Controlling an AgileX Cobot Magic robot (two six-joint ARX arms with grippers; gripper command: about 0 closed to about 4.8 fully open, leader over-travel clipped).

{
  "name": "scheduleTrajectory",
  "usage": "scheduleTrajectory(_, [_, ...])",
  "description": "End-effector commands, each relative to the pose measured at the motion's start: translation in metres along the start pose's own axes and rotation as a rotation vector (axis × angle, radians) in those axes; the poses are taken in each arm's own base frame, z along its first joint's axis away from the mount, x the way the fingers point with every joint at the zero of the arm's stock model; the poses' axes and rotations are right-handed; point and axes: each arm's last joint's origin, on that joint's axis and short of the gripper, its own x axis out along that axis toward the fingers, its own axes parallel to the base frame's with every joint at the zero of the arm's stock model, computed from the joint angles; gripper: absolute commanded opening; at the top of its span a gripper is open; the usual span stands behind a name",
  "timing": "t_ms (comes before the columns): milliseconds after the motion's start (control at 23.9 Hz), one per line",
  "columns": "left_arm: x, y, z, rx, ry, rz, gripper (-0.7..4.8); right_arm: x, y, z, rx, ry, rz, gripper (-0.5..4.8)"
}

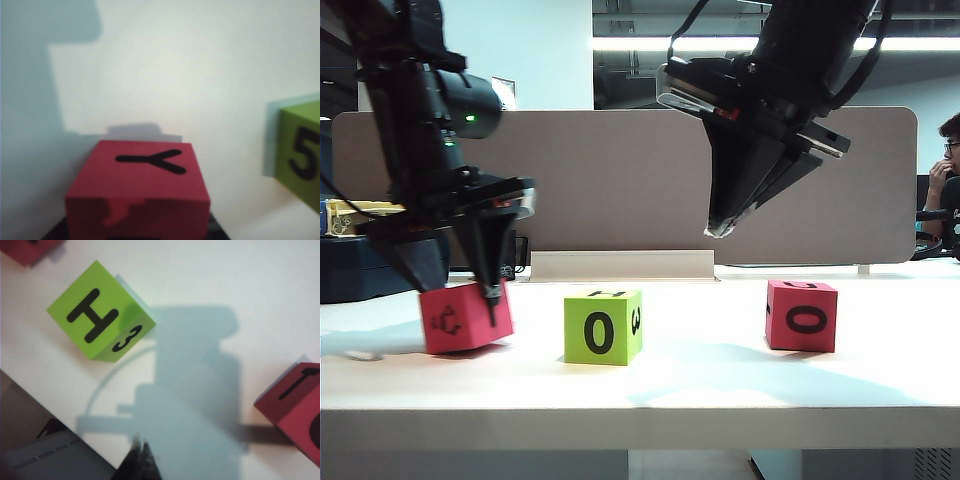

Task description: Select the appropriate blocks from the scattered letter blocks on the table and arrange them in a row to spell out "THU".

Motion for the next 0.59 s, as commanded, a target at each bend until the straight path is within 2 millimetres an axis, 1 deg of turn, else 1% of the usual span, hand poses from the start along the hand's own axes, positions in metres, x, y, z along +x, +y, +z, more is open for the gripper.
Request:
scheduleTrajectory(42, [0.003, -0.017, 0.001, 0.024, -0.014, -0.017, 2.63, -0.003, 0.001, 0.003, -0.002, -0.025, 0.007, -0.01])
scheduleTrajectory(167, [0.006, -0.031, 0.003, 0.058, -0.034, -0.026, 2.62, -0.003, 0.001, 0.002, -0.002, -0.018, 0.006, -0.01])
scheduleTrajectory(209, [0.007, -0.036, 0.004, 0.060, -0.046, -0.028, 2.51, -0.003, 0.001, 0.002, -0.001, -0.018, 0.006, -0.01])
scheduleTrajectory(293, [0.007, -0.040, 0.005, 0.071, -0.062, -0.032, 2.24, -0.003, 0.001, 0.002, -0.001, -0.018, 0.006, -0.01])
scheduleTrajectory(586, [0.008, -0.045, 0.005, 0.063, -0.066, -0.047, 2.26, -0.003, 0.001, 0.002, -0.001, -0.019, 0.006, -0.01])
